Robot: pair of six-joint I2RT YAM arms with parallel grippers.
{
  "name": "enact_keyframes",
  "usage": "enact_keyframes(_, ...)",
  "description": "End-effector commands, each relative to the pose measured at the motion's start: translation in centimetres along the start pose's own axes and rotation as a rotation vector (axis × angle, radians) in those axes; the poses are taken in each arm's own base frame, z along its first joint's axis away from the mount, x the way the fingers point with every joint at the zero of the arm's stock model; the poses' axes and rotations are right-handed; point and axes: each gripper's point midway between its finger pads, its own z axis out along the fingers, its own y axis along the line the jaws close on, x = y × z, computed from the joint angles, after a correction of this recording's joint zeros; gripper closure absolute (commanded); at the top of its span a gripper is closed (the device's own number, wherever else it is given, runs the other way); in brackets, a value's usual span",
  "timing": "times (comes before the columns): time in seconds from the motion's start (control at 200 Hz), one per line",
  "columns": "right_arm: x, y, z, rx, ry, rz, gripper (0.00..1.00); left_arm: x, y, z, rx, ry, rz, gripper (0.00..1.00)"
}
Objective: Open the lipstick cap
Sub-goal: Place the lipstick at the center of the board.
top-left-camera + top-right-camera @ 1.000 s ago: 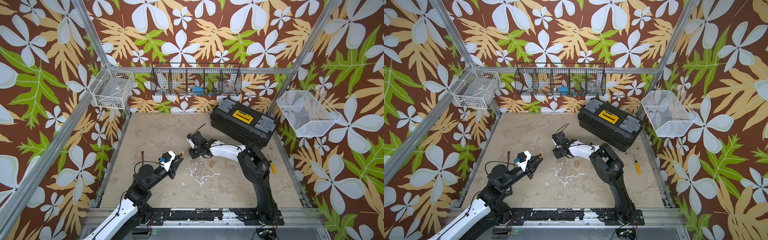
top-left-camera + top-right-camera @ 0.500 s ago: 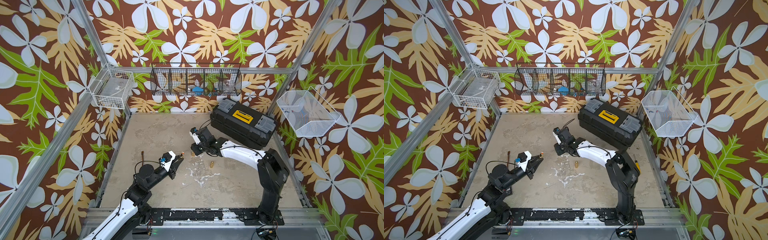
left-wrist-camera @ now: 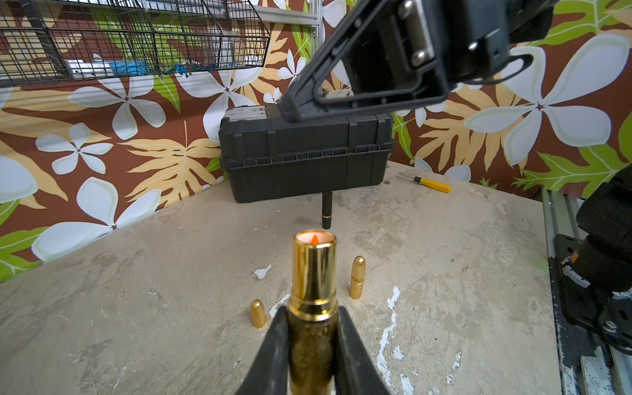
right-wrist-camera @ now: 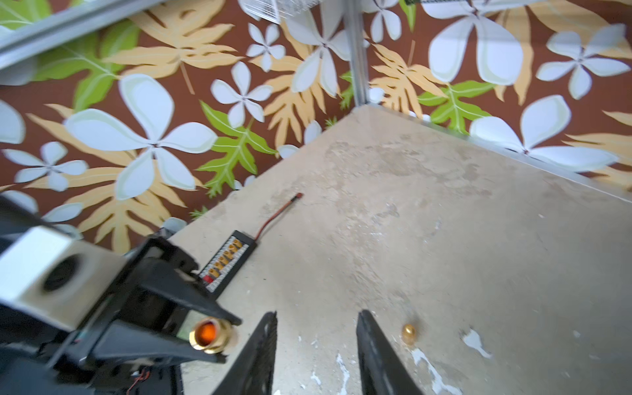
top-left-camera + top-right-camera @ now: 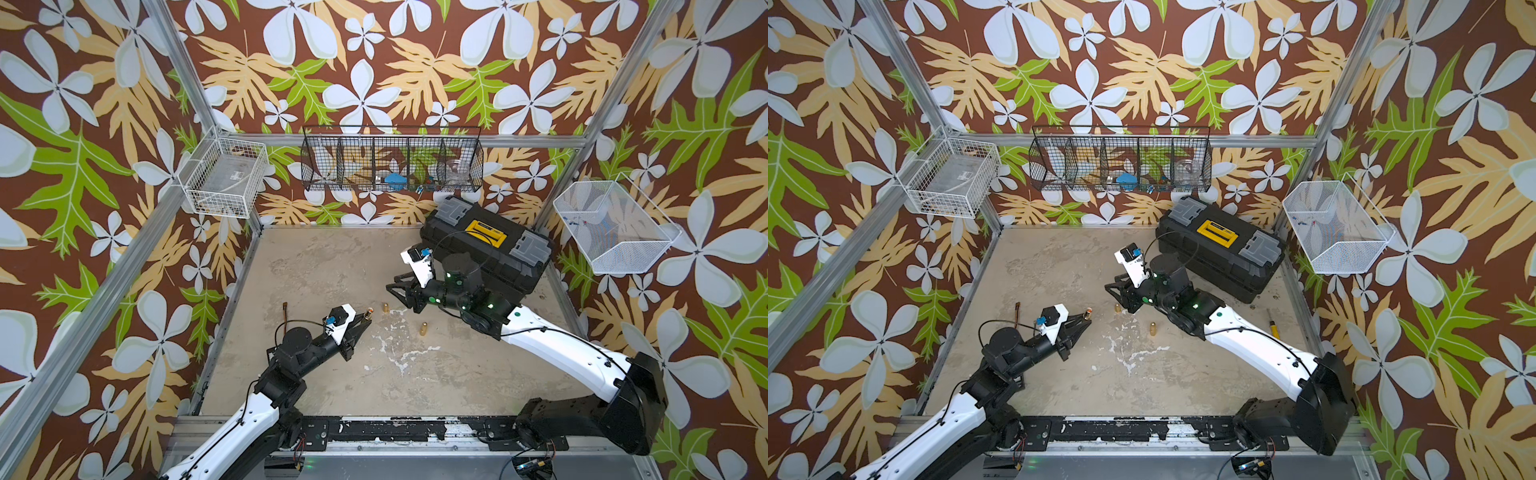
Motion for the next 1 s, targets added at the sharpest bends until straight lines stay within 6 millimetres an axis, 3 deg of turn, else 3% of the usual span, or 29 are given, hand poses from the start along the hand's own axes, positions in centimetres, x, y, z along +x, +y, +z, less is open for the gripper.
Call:
enact_keyframes(0.0, -1.2, 3.5, -0.8, -0.167, -0.071, -0.092, 0.58, -1.2, -0.6, 0.0, 0.036, -0.049, 0.038, 0.88)
enact_keyframes(0.15, 0.5, 5.2, -0.3, -0.221, -0.017, -0.176, 0.56, -1.1, -1.0, 0.0, 0.058, -0.053, 0.042, 0.88)
enact_keyframes(0.39, 2.0, 6.2, 1.0, -0.242, 0.039, -0.219, 0.51, -1.1, -1.2, -0.1, 0.069, -0.054, 0.048, 0.88)
enact_keyframes(0.801, 3.6, 6.5, 2.3, -0.270, 0.107, -0.199, 0.51, -1.2, -1.3, -0.2, 0.076, -0.059, 0.054, 0.87)
enact_keyframes(0.996, 4.1, 6.7, 2.7, -0.286, 0.131, -0.188, 0.56, -1.1, -1.4, -0.2, 0.076, -0.058, 0.055, 0.87)
